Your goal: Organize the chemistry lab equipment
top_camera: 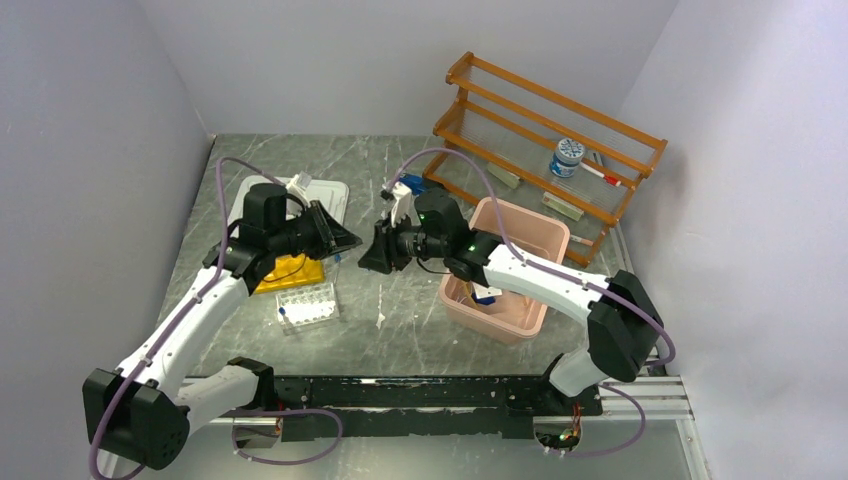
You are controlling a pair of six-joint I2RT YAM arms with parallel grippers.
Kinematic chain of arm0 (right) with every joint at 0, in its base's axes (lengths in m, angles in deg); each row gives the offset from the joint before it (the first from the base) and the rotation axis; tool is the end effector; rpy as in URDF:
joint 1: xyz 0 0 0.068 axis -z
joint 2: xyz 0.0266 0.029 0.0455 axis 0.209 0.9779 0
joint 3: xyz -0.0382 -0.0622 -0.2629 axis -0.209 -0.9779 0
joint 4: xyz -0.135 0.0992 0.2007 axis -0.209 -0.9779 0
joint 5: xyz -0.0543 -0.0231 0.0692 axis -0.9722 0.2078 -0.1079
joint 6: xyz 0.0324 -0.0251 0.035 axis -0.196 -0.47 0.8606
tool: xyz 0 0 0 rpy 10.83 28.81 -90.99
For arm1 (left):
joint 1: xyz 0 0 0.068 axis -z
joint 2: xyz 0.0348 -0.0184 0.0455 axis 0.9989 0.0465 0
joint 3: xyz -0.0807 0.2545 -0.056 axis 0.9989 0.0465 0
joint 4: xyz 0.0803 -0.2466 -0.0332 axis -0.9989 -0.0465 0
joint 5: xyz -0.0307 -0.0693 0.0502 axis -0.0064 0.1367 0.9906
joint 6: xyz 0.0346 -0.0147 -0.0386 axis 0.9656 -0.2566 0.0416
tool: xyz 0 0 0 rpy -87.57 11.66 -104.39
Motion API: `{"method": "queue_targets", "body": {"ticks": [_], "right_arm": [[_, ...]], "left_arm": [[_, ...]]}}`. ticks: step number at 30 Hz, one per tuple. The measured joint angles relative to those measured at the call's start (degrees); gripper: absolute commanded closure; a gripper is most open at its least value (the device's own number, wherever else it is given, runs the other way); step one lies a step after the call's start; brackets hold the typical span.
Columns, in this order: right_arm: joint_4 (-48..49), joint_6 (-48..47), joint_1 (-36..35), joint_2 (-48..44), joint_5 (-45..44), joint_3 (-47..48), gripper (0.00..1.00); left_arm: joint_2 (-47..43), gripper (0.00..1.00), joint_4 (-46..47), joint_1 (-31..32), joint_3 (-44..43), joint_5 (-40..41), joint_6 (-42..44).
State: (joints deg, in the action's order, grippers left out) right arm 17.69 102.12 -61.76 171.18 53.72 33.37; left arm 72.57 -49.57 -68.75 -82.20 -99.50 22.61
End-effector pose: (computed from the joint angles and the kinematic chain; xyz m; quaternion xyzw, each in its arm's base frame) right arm 0.2149 0.2755 0.2877 -0.3267 0.7609 0.4423 0.3445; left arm 0.2137 -0.0891 0.2958 -0.1074 0.8513 -0.4308 0.2796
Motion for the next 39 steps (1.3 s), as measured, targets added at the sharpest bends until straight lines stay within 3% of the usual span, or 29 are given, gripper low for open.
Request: {"method": "queue_targets", "body": {"ticks": [2, 4, 10, 16, 19, 30, 37, 39], "right_arm": [[1.9, 3.1, 0.3, -0.2, -0.1, -0.2, 0.39], [4.6, 7.0, 1.0, -1.2, -0.1, -1.1, 0.31], [16.2, 24.9, 3.6, -7.8, -3.7, -7.2, 0.28], [30.4, 40.9, 4.0, -8.9, -7.7, -10.6, 0.25], [34.1, 45.6, 4.0, -8.7, -10.5, -10.8, 0.29], [47.3, 55.4, 2.0, -7.5, -18.3, -14.4, 0.62], [46.4, 57.4, 1.7, -7.2, -19.7, -14.8, 0.62], [46.2, 57.6, 1.4, -7.2, -19.7, -14.9, 0.66]], "left_arm": [[0.0, 0.95, -0.4, 0.0, -1.2, -0.1, 0.7], [0.3, 0.95, -0.7, 0.0, -3.5, -0.1, 1.0], [1.7, 0.95, 1.5, 0.0, -11.5, 0.0, -0.9], [1.7, 0.95, 7.6, 0.0, -11.2, 0.2, -10.2], [0.9, 0.95, 11.8, 0.0, -9.2, 0.9, -15.4], [-5.3, 0.95, 21.0, 0.0, -3.3, 5.9, -25.7], [-6.0, 0.95, 26.0, 0.0, 0.7, 6.9, -30.4], [-6.0, 0.95, 26.2, 0.0, 1.0, 7.1, -30.7]]}}
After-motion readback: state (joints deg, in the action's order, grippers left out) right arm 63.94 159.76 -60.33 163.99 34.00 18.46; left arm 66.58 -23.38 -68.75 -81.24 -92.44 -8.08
